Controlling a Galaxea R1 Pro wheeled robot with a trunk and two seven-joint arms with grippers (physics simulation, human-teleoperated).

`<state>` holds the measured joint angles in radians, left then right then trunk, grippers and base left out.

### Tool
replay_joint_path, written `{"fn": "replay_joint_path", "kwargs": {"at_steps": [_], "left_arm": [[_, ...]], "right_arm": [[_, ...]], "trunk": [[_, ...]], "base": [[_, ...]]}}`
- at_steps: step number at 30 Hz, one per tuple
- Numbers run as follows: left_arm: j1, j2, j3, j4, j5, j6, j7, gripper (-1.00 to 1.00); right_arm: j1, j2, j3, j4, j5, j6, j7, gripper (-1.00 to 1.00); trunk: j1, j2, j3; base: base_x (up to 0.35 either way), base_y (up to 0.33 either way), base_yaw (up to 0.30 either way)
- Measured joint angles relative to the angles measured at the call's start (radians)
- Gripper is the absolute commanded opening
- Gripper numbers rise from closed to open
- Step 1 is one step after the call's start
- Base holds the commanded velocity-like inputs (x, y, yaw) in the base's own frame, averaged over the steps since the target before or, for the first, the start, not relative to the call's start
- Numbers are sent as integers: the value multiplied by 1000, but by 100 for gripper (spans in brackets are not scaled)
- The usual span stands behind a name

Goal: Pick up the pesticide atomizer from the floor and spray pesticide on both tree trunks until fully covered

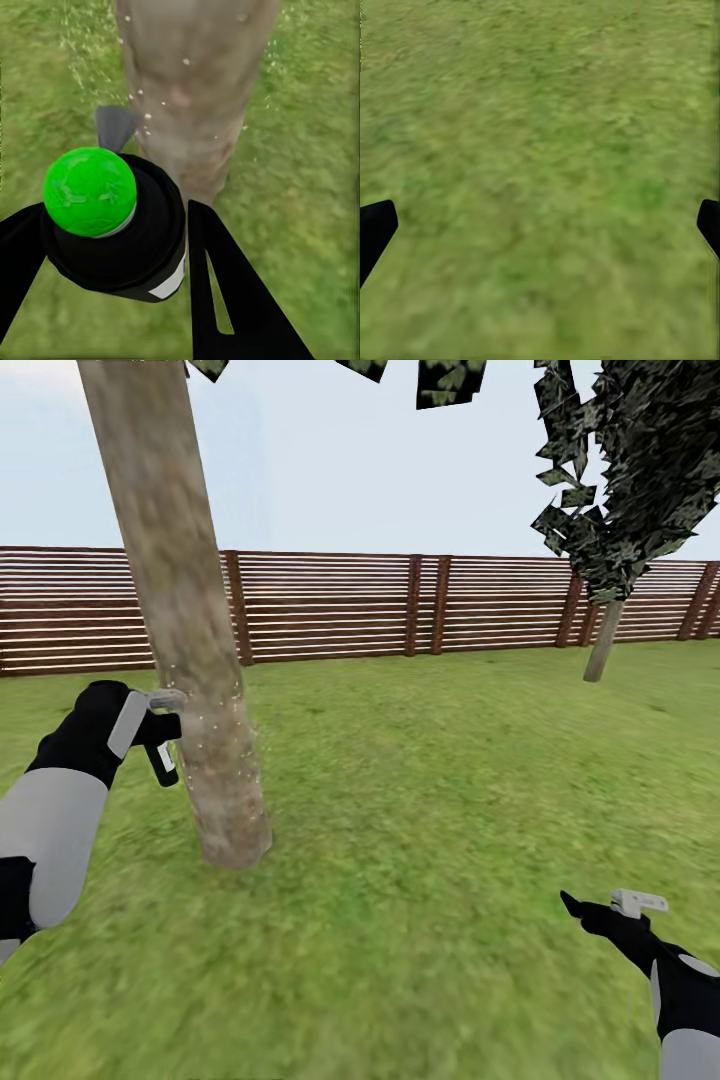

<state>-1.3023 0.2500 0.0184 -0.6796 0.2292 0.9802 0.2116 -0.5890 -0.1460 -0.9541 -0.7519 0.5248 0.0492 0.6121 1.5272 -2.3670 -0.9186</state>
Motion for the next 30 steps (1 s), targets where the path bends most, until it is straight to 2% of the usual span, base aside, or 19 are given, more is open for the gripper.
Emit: {"fn": "replay_joint_path", "kwargs": {"at_steps": [4,9,12,15,18,26,30], "left_arm": [[0,0,0,0,0,0,0,-100],[7,-2,0,3,2,-5,-4,-100],[11,-23,0,16,8,-9,-7,-100],[12,-36,0,82,0,-22,-8,-100],[13,-38,0,224,-2,-141,-9,-100],[13,-40,0,497,-1,-409,-10,-100],[30,-46,3,555,2,-506,-11,-100]], "right_arm": [[0,0,0,0,0,0,0,100],[0,-1,0,0,0,0,0,100],[0,-1,0,0,0,0,0,100],[0,-1,0,1,0,0,0,100],[0,-1,0,0,0,0,0,100],[0,0,0,0,0,0,0,100],[0,0,0,0,0,0,0,100]], "trunk": [[0,0,0],[0,0,0],[0,0,0],[0,0,0],[0,0,0],[0,0,0],[0,0,0]], "base": [[80,-334,245],[112,-219,58],[13,-19,3],[1,-2,0],[0,0,0],[0,0,0],[0,0,0]]}}
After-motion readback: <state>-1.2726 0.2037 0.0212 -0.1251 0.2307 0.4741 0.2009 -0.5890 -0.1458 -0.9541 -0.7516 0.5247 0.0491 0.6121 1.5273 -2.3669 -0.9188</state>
